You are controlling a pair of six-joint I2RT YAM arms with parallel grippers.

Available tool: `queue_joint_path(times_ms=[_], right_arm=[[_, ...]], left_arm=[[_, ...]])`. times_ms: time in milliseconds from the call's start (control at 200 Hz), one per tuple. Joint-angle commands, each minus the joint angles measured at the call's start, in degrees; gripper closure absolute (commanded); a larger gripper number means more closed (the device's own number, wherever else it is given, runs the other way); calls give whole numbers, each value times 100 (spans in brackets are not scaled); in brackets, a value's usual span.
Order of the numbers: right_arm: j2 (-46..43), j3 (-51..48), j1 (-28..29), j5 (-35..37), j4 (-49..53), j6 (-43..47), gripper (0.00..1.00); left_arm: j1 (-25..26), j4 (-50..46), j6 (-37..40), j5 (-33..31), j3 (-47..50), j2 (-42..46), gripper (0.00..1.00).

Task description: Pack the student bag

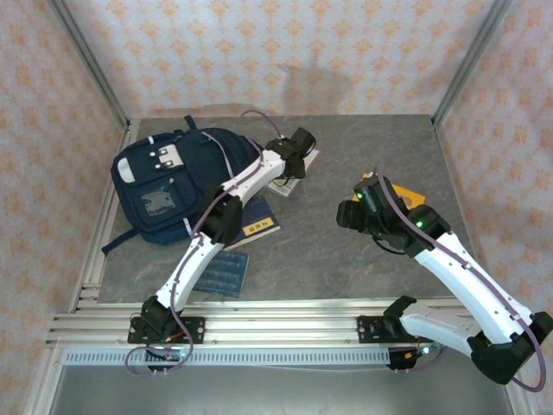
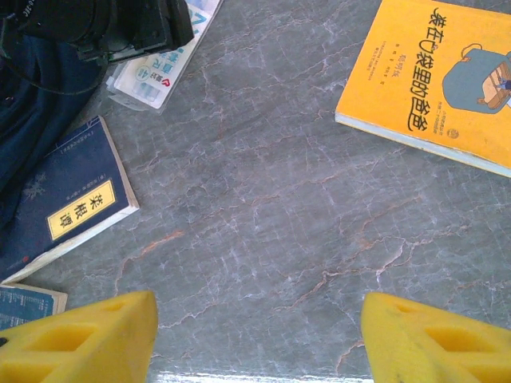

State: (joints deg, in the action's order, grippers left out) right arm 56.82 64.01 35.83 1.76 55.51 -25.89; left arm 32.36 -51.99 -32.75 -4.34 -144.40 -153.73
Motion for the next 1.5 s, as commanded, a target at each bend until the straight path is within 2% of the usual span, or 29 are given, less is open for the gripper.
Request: queue_joint_path(times_ms=[0,170,370,480,570,720,931,1151,1351,1496], right_arm=[[-108,-40,-24,123,24,-36,32],[-221,-133,-24,200,-38,-22,32],[-276,-260,-48,284,-190,37,32],[-261,-497,-244,90,-437,-15,32],[-241,-743,-582,-597,-784,-65,34],[-179,-1107,-887,-1214,-1148,-223,36],[390,-1557,-1369,-1807,-1573,-307,38],[1821,-1480,-1497,-2444,-2426,189,38],[2953,-1362,-1517,-2942,-3345,372,38],[3796,-942,-1533,-3548,-3474,601,41]], left_arm=[[145,-661,-4,30,432,-98,46],[469,-681,71,250,1097,256,50],[1059,-208,-160,852,2623,1187,51],[1336,356,-597,1563,3668,1826,52],[1541,934,-861,2078,4526,2418,52],[1616,2666,-1364,3296,6006,3368,51],[1434,2651,-991,3172,6422,4013,50],[846,3334,-1119,3099,7126,4614,50],[807,3637,-1268,3015,7356,4573,51],[739,4091,-1549,3126,7638,4476,52]])
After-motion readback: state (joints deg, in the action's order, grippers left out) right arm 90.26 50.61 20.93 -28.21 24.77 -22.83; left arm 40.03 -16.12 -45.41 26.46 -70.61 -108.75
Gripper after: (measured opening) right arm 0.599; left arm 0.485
